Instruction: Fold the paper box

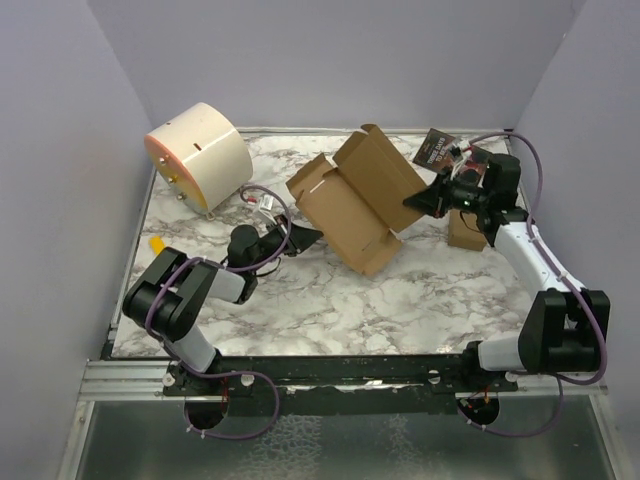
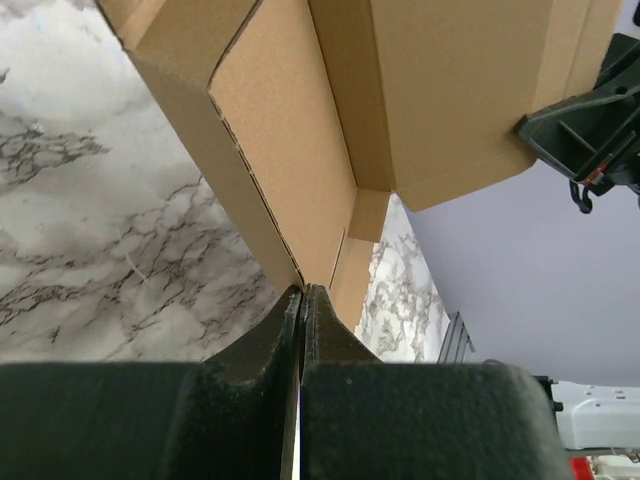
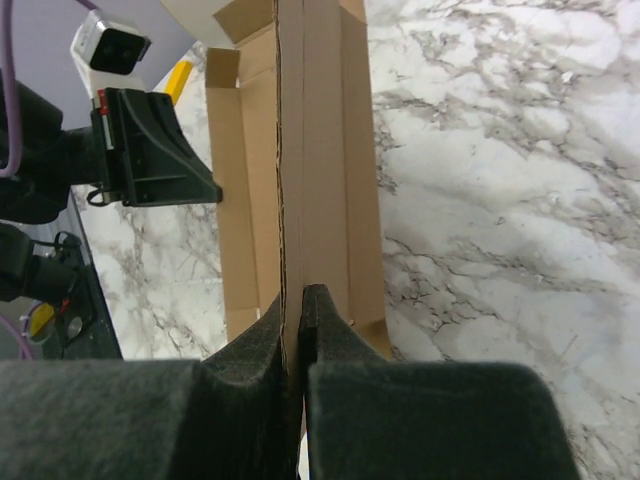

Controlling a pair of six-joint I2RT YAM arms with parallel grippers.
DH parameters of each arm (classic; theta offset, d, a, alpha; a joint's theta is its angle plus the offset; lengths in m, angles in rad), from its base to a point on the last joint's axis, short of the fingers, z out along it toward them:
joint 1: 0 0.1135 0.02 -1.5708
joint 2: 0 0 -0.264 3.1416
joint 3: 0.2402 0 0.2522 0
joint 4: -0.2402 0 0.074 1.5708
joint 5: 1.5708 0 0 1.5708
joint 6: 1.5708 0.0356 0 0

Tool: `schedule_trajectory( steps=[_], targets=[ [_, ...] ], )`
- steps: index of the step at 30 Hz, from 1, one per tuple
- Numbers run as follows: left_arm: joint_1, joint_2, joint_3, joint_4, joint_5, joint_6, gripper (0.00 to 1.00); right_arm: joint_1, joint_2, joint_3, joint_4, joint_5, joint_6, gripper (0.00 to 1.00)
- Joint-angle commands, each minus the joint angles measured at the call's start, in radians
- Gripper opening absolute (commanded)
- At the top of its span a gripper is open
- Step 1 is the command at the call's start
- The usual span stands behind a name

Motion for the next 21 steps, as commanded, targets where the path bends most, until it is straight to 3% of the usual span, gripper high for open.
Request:
schedule_trajectory(
  steps=[1,13,21],
  targets=[
    [-0.014,0.050,0.015,0.097,0.066,-0.011,0.00,0.064,0.019,-0.024,0.013,-0.053,0.010,0.01],
    [-0.015,0.109,0.059,-0.143,-0.017,0.026,0.00,0.123,0.082,-0.078,0.033,0.013,-0.003,0.01],
    [-0.014,0.106,0.051,-0.242,-0.053,0.043,0.00,0.084,0.055,-0.052,0.026,0.026,-0.014,0.01]
  ],
)
